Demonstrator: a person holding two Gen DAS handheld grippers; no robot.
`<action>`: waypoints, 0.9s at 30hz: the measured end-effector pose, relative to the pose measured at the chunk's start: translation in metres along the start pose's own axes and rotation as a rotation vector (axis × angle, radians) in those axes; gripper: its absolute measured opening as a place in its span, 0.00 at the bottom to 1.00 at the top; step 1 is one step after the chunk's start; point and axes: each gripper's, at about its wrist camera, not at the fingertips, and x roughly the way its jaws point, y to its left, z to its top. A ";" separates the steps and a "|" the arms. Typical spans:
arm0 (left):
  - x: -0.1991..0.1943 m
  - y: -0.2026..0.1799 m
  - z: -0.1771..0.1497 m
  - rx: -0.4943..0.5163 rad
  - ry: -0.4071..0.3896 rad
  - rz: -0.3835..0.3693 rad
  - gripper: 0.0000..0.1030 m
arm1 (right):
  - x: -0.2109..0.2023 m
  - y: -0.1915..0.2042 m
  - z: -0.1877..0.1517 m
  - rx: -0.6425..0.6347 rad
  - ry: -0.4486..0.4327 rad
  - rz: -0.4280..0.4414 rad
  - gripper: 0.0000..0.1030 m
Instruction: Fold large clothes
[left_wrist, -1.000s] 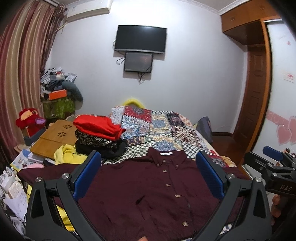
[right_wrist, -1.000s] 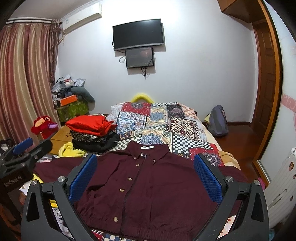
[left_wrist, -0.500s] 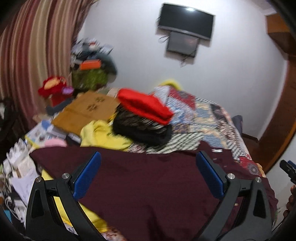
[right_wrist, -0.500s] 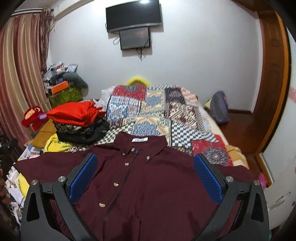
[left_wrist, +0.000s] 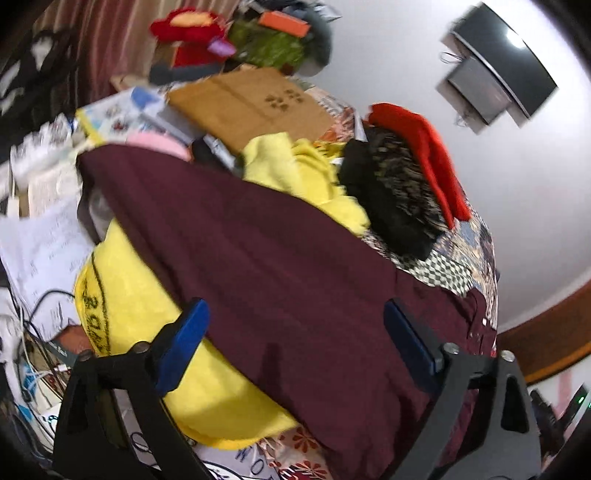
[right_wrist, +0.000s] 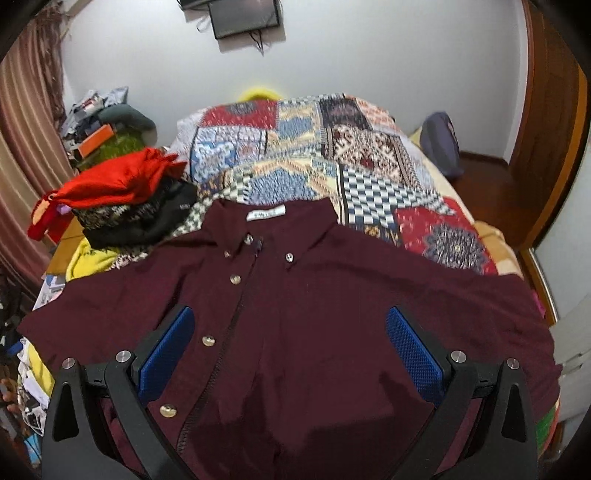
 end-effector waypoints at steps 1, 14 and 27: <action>0.004 0.008 0.002 -0.021 0.005 -0.003 0.90 | 0.003 0.000 0.001 0.004 0.010 -0.004 1.00; 0.062 0.077 0.038 -0.175 0.023 0.147 0.72 | 0.018 -0.003 0.008 0.017 0.049 -0.035 1.00; 0.049 0.029 0.081 0.000 -0.105 0.270 0.11 | 0.015 0.007 0.012 -0.035 0.038 -0.051 1.00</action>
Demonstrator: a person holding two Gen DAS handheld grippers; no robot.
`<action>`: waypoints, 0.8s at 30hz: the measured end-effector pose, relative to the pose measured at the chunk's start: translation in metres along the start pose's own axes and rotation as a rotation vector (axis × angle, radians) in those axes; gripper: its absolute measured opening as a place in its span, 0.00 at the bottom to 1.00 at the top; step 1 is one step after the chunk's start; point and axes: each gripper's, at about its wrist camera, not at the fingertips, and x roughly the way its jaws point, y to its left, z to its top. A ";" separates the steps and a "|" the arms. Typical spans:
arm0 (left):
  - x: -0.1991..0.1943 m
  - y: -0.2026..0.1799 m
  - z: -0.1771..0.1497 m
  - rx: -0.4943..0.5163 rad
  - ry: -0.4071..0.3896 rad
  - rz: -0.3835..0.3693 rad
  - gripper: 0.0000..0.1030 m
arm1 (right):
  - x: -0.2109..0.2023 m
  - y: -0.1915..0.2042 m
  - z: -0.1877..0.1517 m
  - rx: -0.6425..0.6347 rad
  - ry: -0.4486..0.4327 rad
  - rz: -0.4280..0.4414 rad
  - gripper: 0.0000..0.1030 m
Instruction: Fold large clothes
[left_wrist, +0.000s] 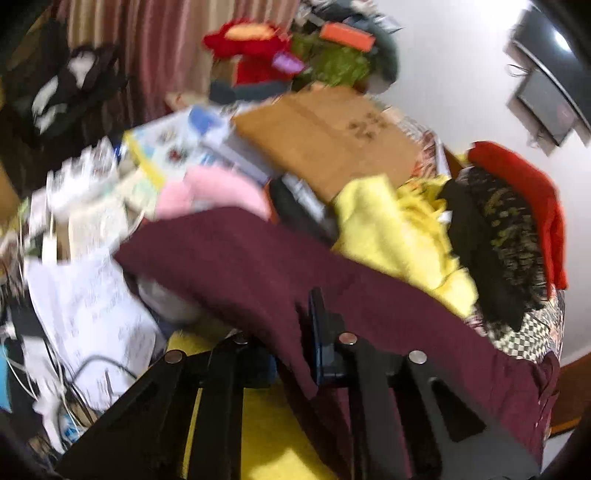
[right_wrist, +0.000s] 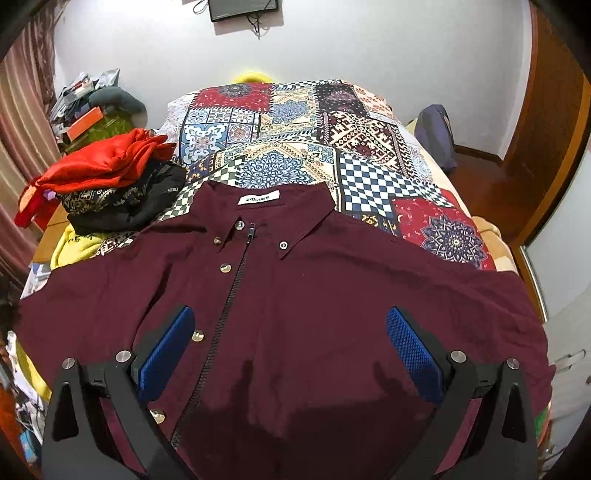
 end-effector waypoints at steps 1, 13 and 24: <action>-0.006 -0.006 0.003 0.009 -0.012 -0.020 0.10 | -0.001 0.000 0.000 -0.002 -0.001 0.001 1.00; -0.121 -0.157 0.002 0.265 -0.211 -0.334 0.05 | -0.012 -0.012 0.001 -0.003 -0.032 0.014 1.00; -0.121 -0.307 -0.101 0.549 -0.018 -0.555 0.04 | -0.018 -0.033 -0.006 -0.013 -0.046 0.015 1.00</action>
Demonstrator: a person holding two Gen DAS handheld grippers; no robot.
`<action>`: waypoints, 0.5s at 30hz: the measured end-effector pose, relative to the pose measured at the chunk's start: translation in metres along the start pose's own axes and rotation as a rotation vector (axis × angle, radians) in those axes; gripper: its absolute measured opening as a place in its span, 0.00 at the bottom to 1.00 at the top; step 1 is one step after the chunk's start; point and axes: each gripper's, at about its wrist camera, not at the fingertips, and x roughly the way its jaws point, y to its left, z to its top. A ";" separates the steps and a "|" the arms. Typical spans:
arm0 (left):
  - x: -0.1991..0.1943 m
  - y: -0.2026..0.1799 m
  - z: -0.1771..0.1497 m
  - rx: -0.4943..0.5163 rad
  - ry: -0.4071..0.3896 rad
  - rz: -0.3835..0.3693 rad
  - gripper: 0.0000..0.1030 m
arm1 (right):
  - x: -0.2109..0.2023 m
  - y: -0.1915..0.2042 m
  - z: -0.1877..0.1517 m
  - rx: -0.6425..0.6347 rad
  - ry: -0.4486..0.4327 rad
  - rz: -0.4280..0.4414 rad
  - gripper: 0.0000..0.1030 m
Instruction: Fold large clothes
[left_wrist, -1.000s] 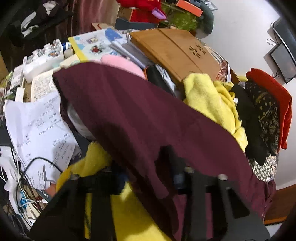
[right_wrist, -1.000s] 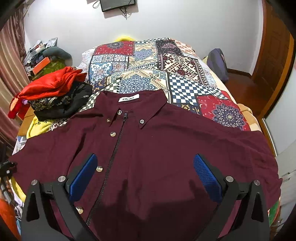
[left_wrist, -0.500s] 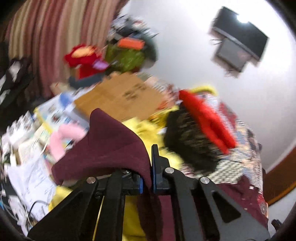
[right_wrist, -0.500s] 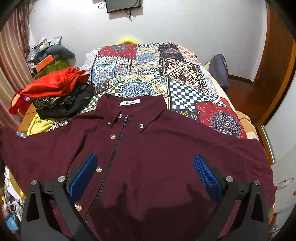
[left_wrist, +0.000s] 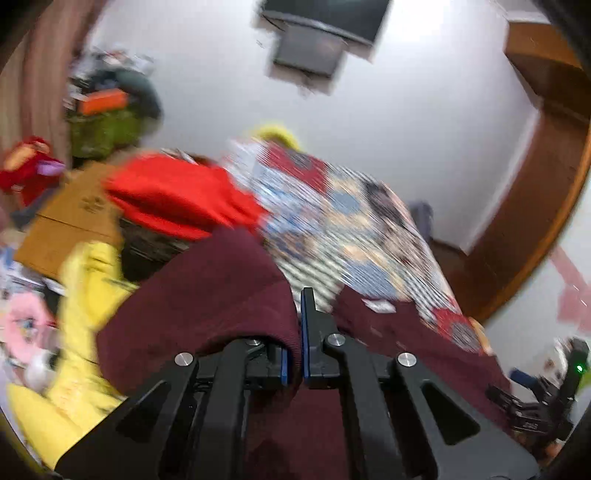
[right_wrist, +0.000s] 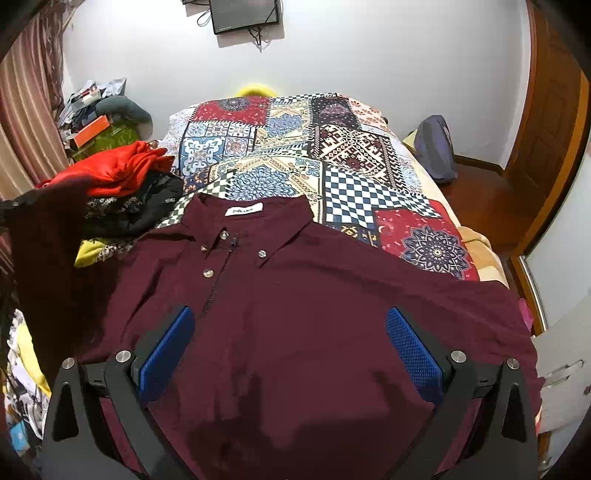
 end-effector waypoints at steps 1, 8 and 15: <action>0.012 -0.013 -0.006 0.007 0.041 -0.032 0.04 | 0.000 -0.002 -0.001 -0.002 0.002 -0.001 1.00; 0.070 -0.088 -0.068 0.154 0.258 -0.097 0.04 | 0.006 -0.018 -0.013 -0.012 0.043 -0.024 1.00; 0.103 -0.107 -0.124 0.210 0.461 -0.118 0.11 | 0.012 -0.024 -0.023 -0.010 0.080 -0.025 1.00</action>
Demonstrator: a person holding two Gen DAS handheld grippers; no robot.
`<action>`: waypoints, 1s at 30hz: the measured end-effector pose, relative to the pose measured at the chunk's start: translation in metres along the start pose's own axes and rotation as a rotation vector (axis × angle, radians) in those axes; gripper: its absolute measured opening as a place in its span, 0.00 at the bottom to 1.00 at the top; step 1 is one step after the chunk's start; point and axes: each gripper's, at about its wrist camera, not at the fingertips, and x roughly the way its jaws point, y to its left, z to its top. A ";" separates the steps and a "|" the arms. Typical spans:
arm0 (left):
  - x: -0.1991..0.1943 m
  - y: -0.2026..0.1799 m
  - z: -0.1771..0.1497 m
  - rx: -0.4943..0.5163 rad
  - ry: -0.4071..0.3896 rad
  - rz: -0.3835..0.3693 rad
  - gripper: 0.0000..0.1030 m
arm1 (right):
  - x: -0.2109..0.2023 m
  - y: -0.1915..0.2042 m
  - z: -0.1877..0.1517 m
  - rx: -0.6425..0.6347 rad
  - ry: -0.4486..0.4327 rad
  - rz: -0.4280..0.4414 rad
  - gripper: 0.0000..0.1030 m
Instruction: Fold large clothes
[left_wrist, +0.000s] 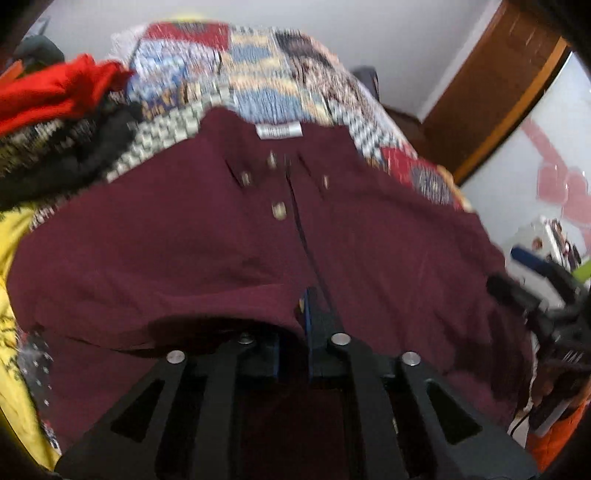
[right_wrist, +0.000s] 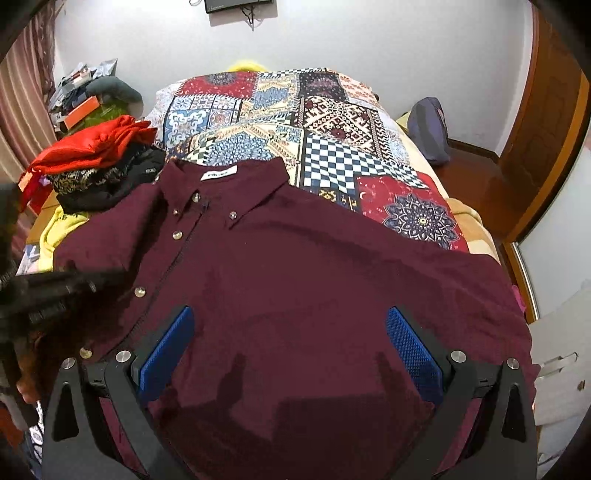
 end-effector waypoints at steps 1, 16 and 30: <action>0.000 0.001 -0.002 0.003 0.005 -0.001 0.12 | 0.000 0.001 0.000 -0.003 0.003 0.000 1.00; -0.100 0.036 -0.005 -0.068 -0.223 0.046 0.59 | -0.028 0.054 0.024 -0.138 -0.090 0.058 1.00; -0.157 0.160 -0.046 -0.259 -0.311 0.321 0.70 | -0.009 0.174 0.054 -0.420 -0.086 0.206 1.00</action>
